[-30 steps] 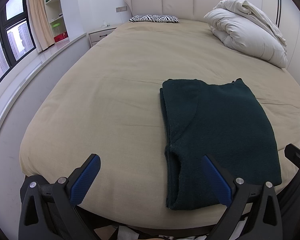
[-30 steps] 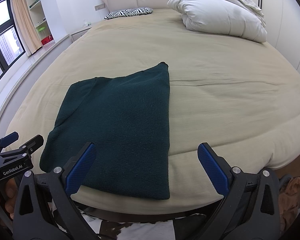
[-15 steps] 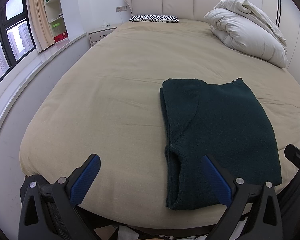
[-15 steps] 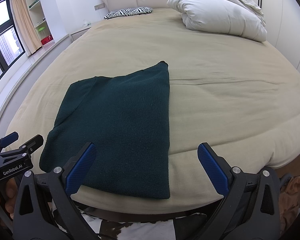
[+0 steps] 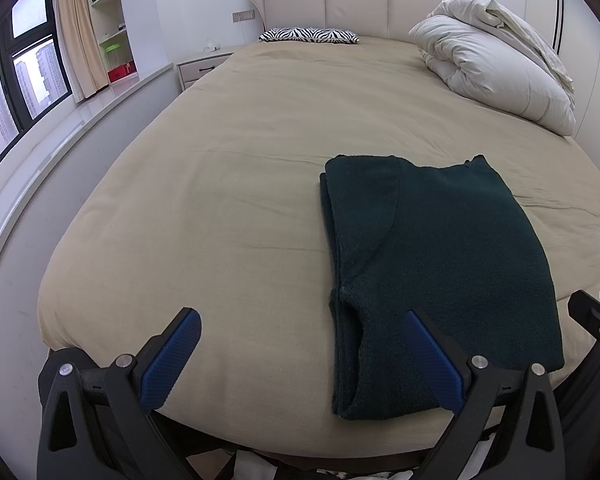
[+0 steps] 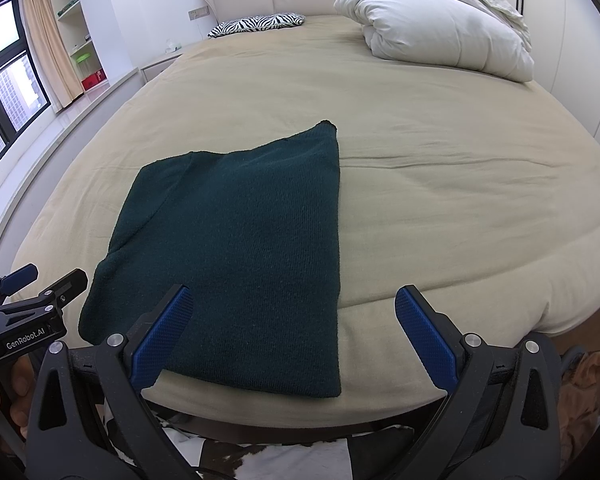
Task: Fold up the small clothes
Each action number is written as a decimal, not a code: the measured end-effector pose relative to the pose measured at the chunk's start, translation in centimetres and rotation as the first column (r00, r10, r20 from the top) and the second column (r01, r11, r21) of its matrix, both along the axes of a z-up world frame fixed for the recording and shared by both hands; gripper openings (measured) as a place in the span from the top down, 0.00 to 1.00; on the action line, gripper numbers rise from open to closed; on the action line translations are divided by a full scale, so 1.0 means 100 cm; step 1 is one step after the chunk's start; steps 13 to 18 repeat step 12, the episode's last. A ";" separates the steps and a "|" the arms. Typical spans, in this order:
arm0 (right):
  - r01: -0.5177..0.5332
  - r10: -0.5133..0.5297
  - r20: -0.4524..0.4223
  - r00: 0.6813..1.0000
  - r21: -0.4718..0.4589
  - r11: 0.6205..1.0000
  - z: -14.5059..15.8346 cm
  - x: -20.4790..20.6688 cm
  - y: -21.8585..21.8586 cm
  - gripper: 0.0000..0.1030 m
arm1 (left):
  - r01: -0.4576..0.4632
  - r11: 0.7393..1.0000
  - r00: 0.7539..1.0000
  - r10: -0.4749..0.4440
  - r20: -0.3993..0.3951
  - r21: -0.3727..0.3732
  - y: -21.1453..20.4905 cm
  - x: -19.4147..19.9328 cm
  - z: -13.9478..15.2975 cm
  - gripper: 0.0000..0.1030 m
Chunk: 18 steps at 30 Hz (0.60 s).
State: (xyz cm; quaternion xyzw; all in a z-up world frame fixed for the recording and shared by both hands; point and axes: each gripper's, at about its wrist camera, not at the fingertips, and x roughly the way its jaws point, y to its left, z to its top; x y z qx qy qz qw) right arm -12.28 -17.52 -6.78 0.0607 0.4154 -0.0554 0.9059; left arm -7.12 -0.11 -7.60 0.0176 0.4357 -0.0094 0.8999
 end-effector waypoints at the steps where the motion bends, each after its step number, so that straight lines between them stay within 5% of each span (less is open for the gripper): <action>1: -0.001 0.001 0.000 1.000 0.001 1.000 0.000 0.000 0.000 0.00 | 0.000 1.000 1.000 0.000 -0.001 -0.001 0.000 0.000 0.000 0.00; 18: -0.007 0.007 -0.006 1.000 0.007 1.000 -0.003 -0.001 -0.001 0.00 | 0.003 1.000 1.000 -0.003 -0.006 -0.007 0.005 0.000 -0.001 0.00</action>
